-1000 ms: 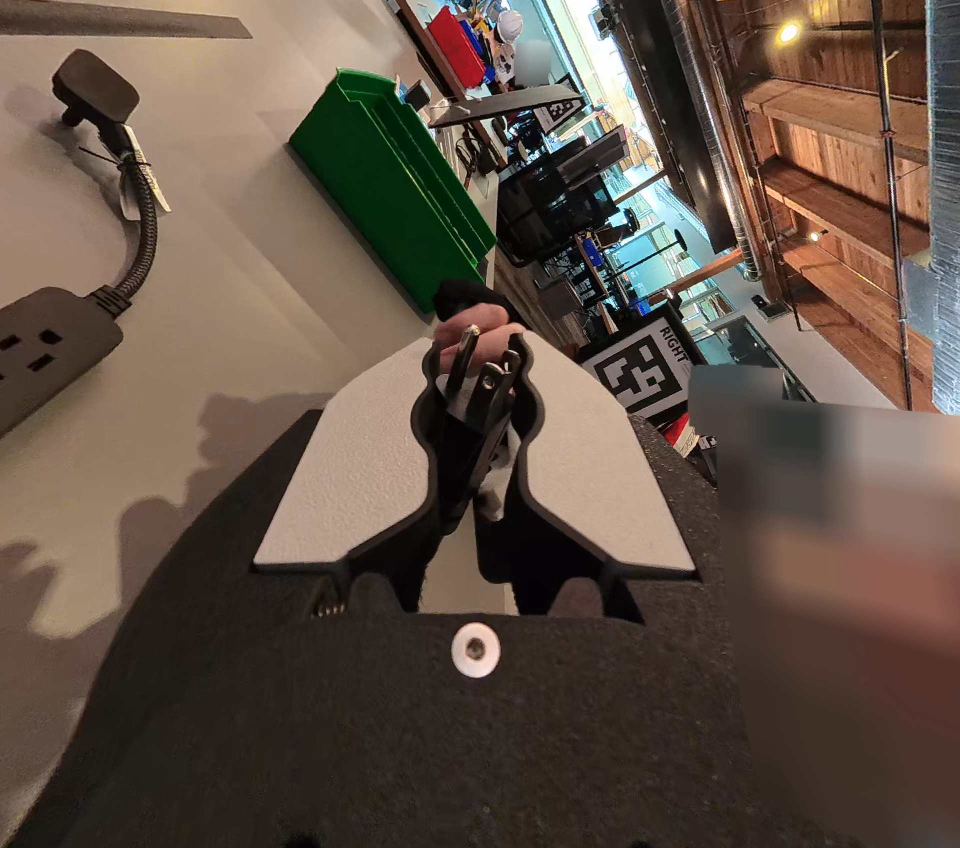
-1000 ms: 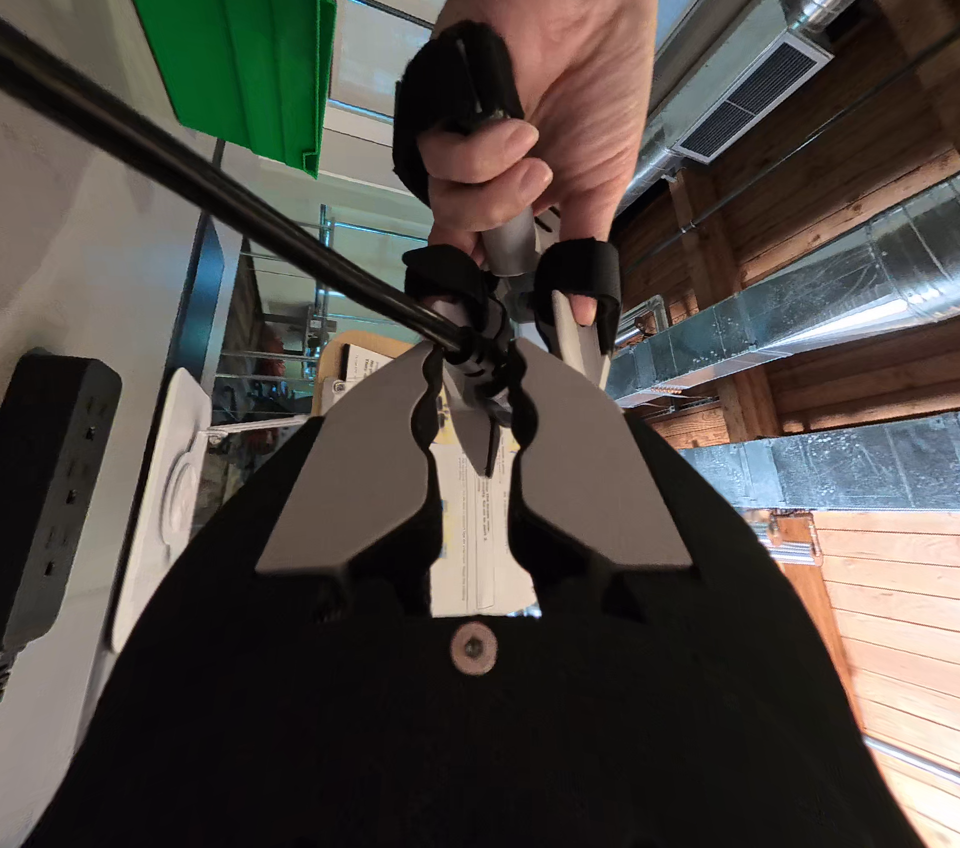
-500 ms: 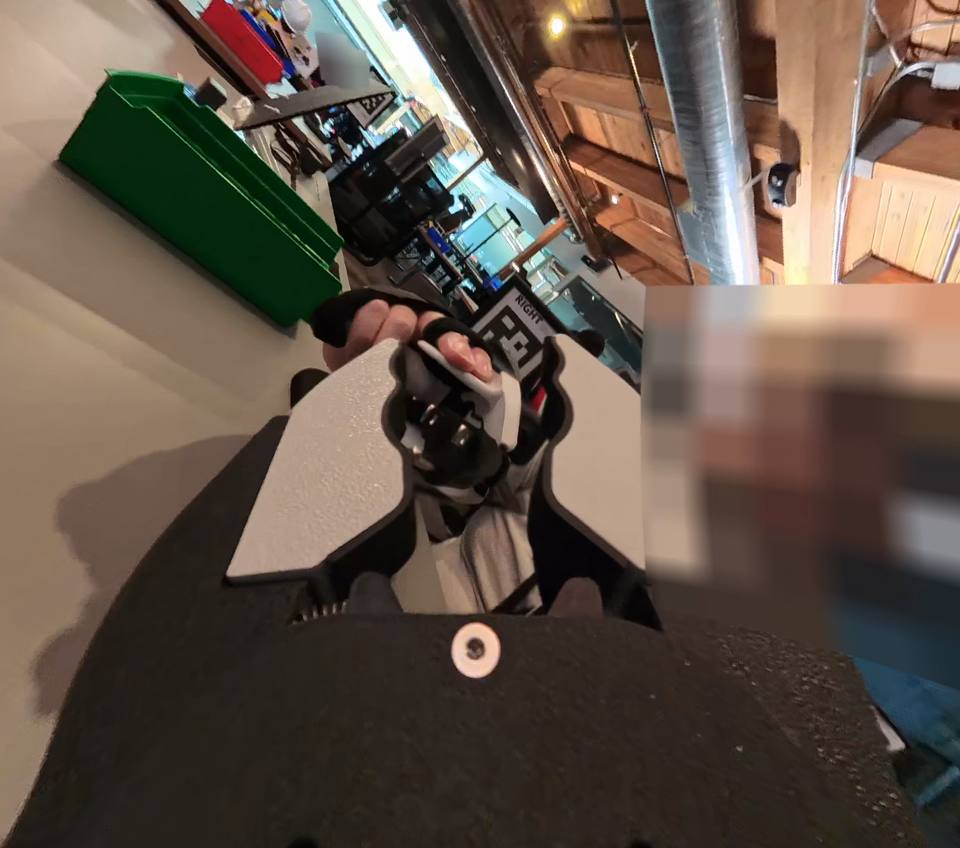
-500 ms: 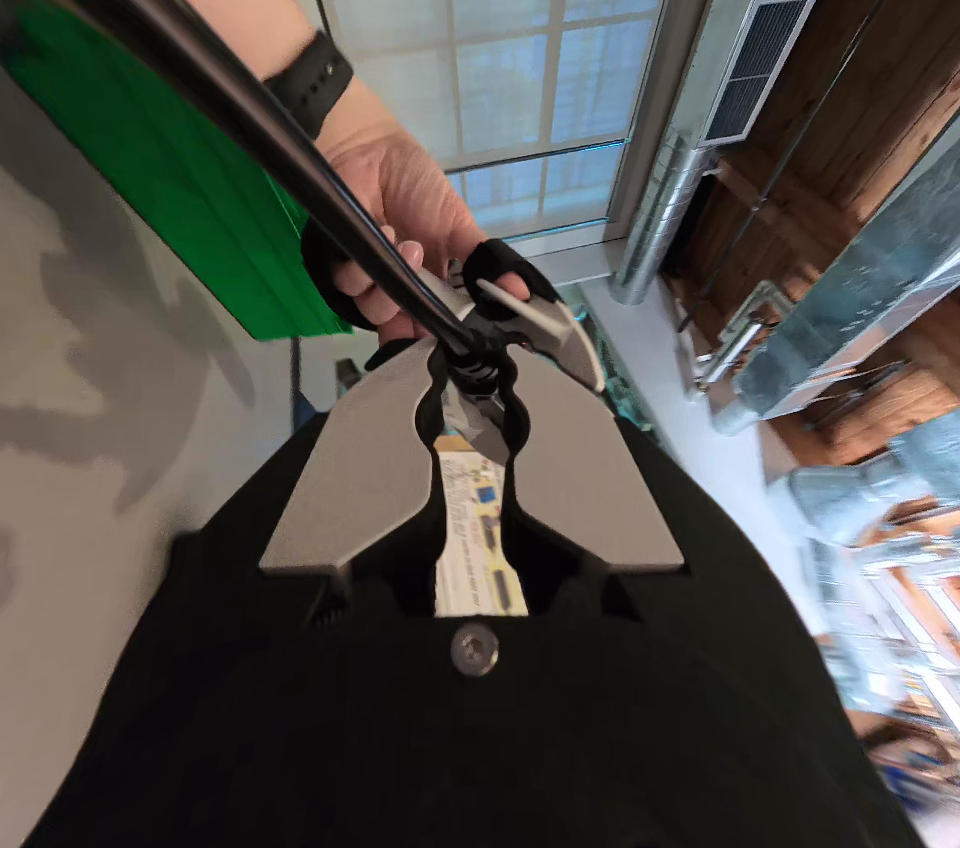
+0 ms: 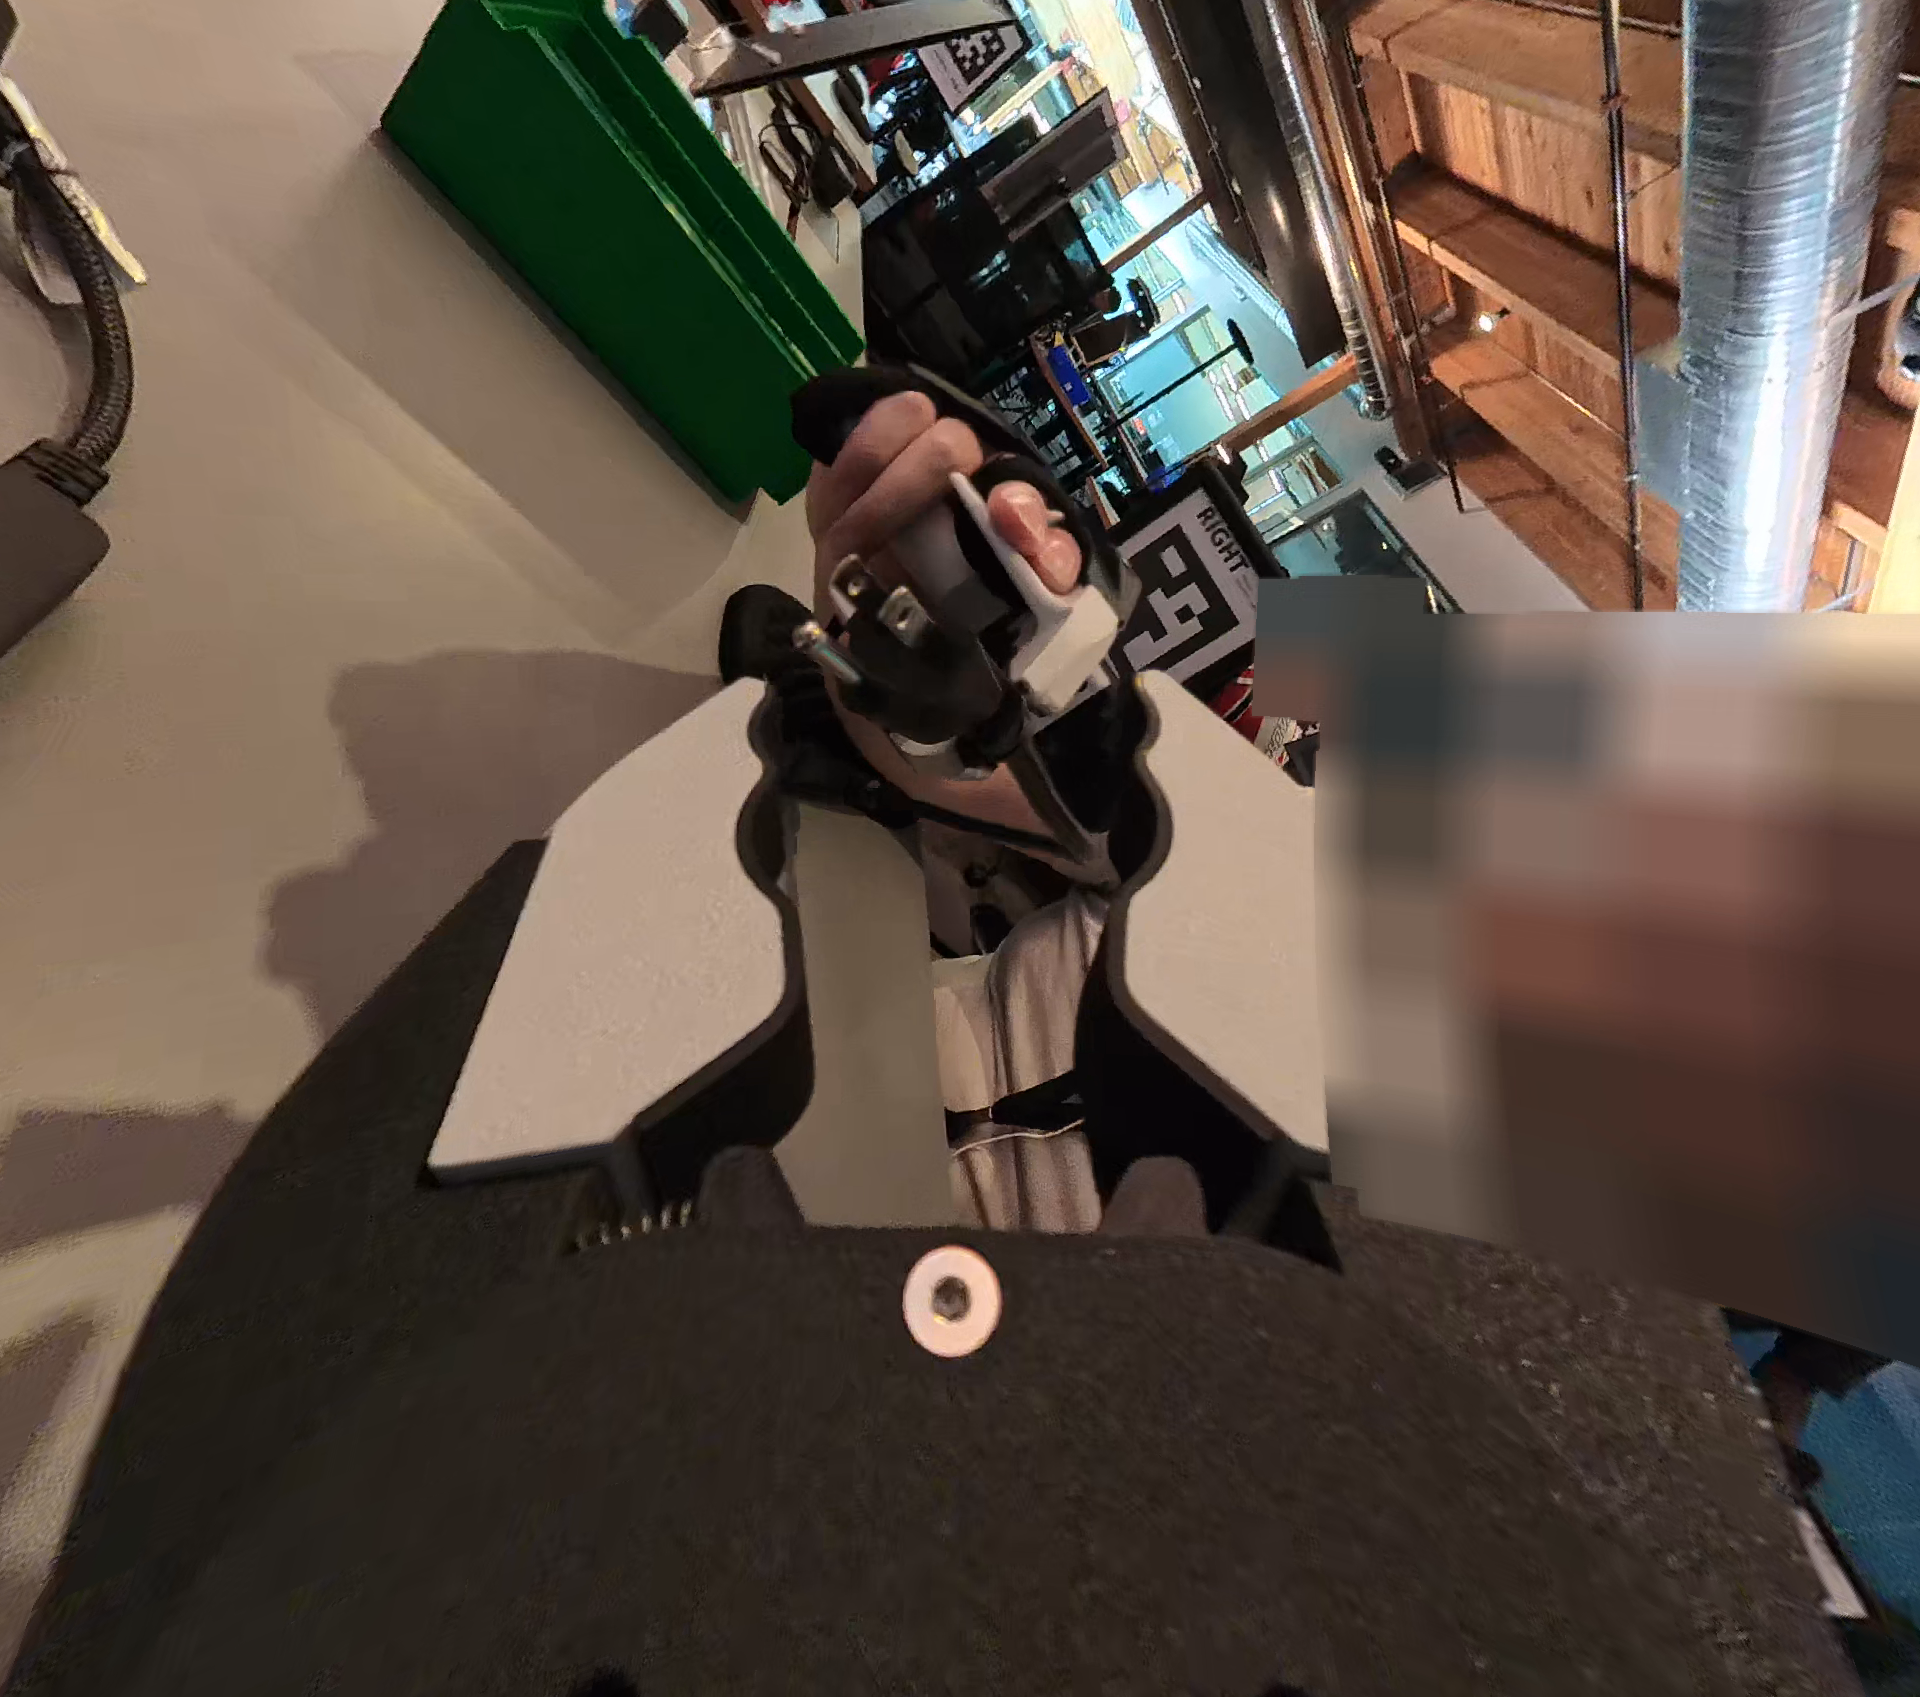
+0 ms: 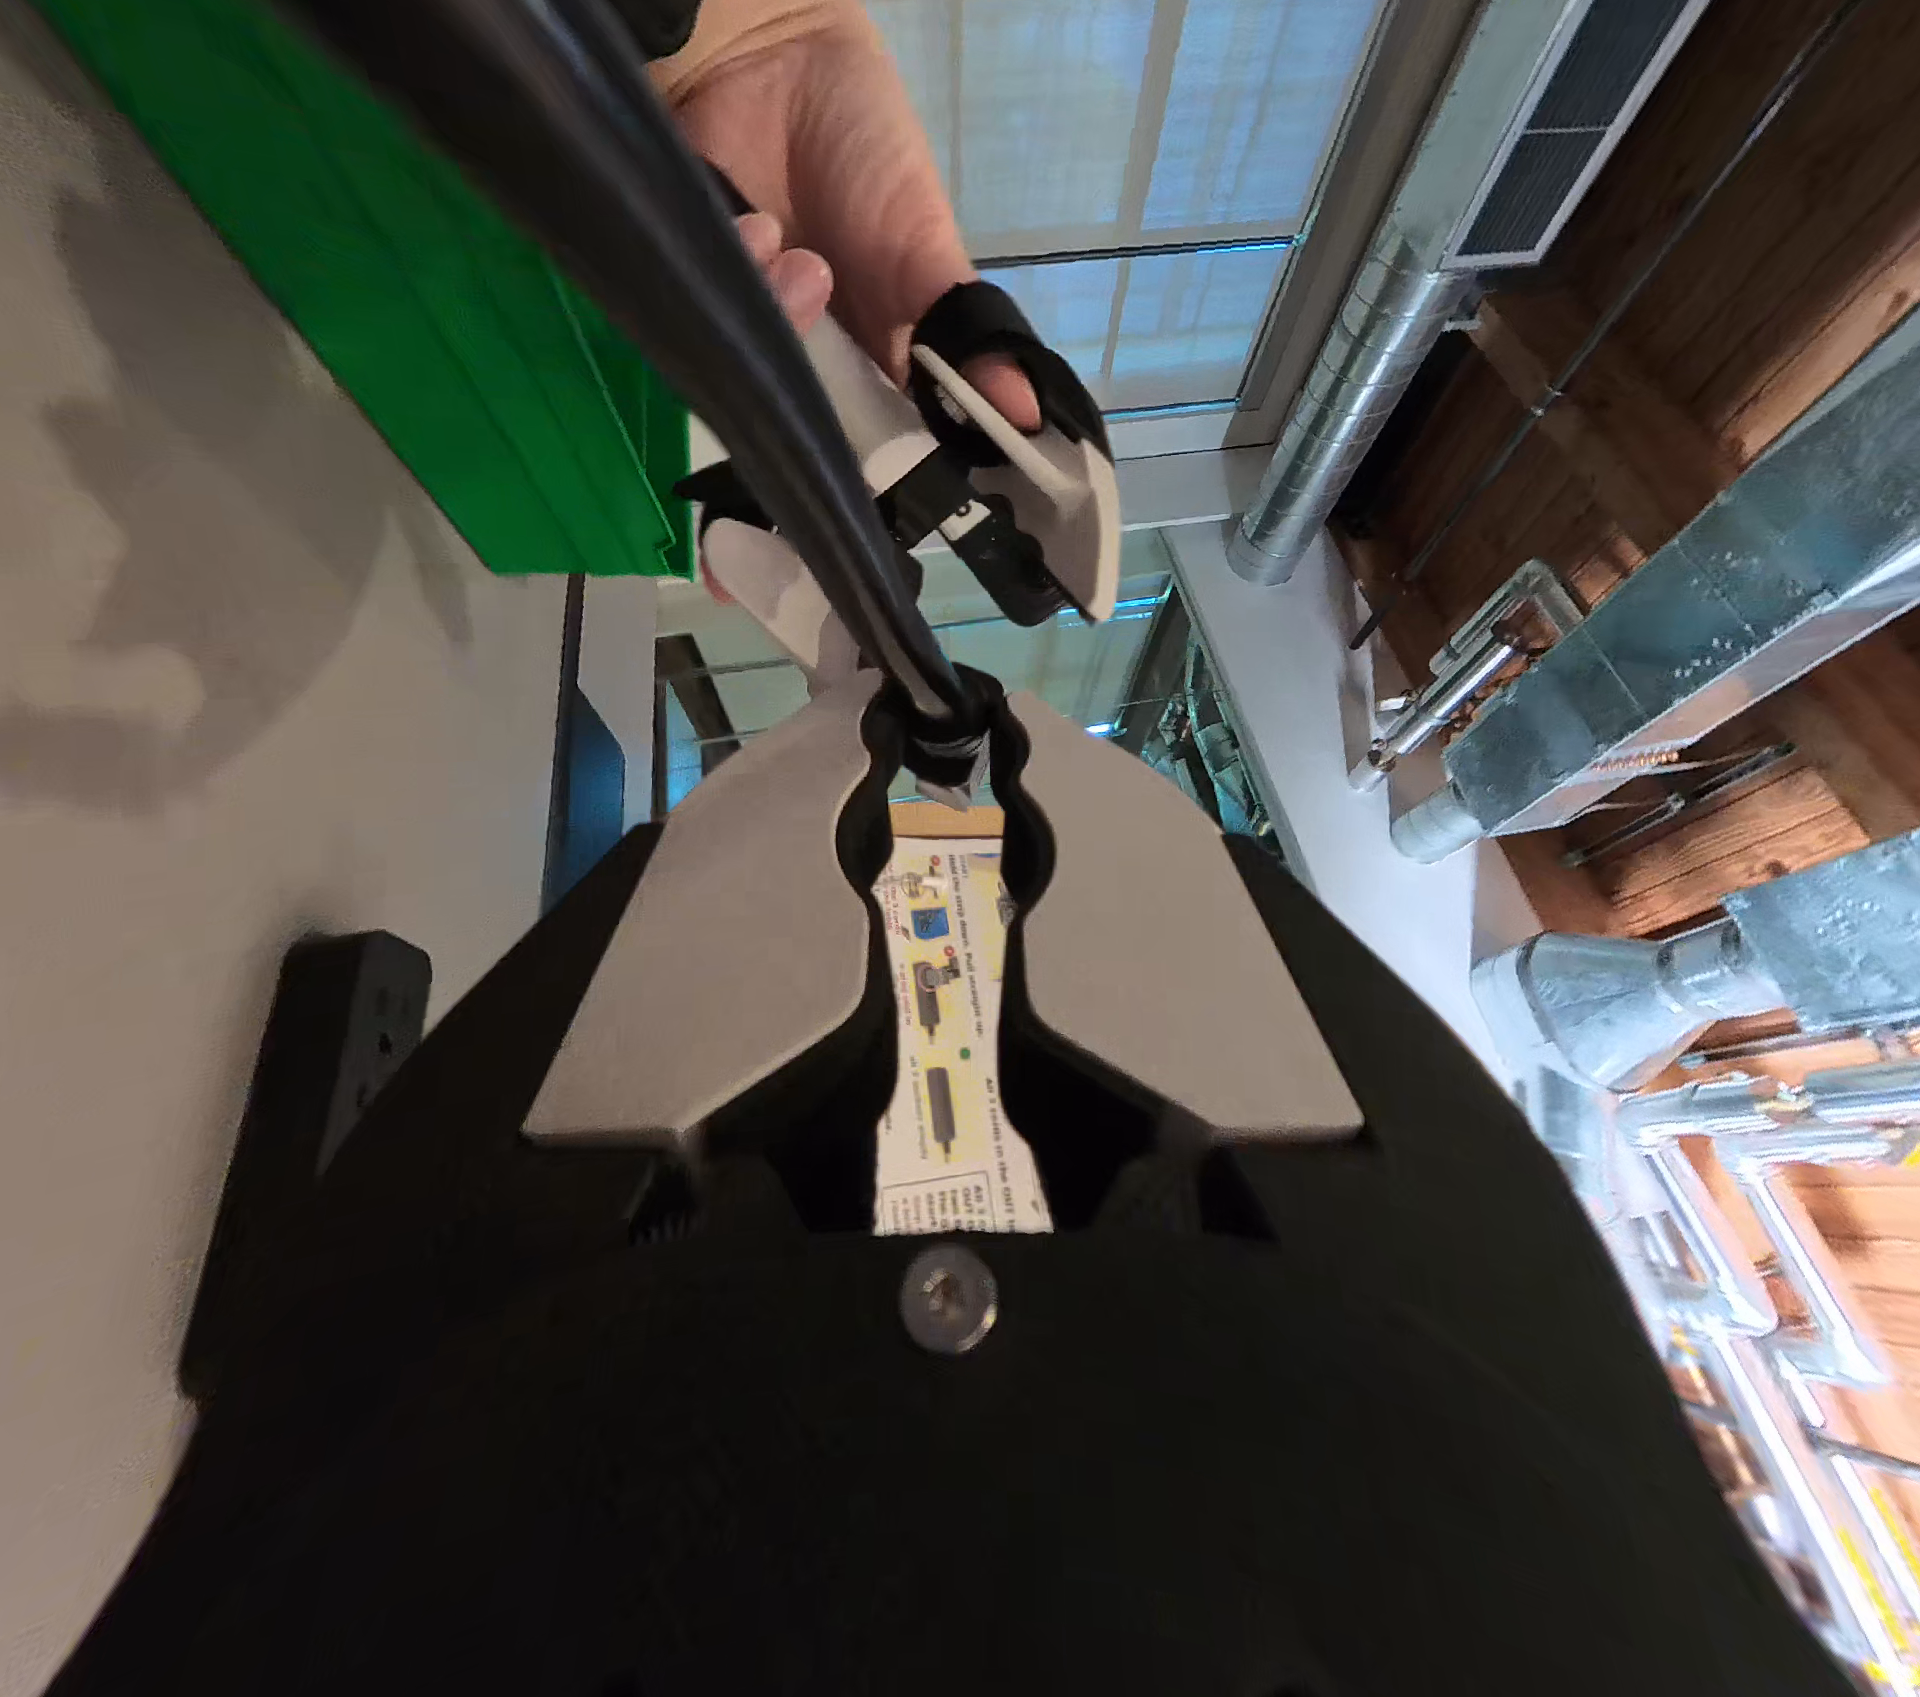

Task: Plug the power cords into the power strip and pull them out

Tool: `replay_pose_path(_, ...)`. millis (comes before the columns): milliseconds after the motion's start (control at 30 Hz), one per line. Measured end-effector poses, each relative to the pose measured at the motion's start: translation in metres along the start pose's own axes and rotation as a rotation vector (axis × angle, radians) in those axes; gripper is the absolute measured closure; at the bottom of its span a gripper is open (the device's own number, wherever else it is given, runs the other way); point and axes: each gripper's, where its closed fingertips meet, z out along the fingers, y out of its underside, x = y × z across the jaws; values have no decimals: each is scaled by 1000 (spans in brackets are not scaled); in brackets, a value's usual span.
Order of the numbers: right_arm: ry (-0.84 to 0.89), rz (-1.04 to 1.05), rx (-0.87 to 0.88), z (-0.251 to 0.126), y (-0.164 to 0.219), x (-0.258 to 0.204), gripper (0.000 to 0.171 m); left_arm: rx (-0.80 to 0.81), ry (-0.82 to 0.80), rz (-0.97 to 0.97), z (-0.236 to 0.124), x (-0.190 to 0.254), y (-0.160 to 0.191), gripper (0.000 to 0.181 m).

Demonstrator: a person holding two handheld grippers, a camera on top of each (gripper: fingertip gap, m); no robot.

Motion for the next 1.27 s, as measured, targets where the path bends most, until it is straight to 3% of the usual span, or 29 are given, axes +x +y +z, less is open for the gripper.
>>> replay_pose_path(33, -3, -23, -4, 0, 0, -2, 155, -14, -13, -19, 1, -4, 2, 121)
replay_pose_path(267, -71, -113, -15, 3, -2, -20, 154, -61, -89, -70, 12, -29, 8, 123)
replay_pose_path(300, -73, -117, -16, 3, -1, -20, 154, -79, -85, -68, 15, -30, 11, 132)
replay_pose_path(433, -93, -134, -18, 1, -1, -24, 154, -106, 15, -96, 26, -22, 13, 149)
replay_pose_path(667, -100, -100, -39, -1, 10, -23, 153, -105, 97, -134, 37, -23, 9, 147)
replay_pose_path(1000, 184, 152, -131, 5, 33, 0, 146, 155, 189, -87, 41, -5, -34, 156)
replay_pose_path(1167, 350, 219, -125, -2, 31, 24, 143, 204, 203, 34, 35, 27, -42, 156)
replay_pose_path(1267, 357, 326, -133, -4, 39, 31, 138, 201, 202, 149, 30, 59, -40, 157)
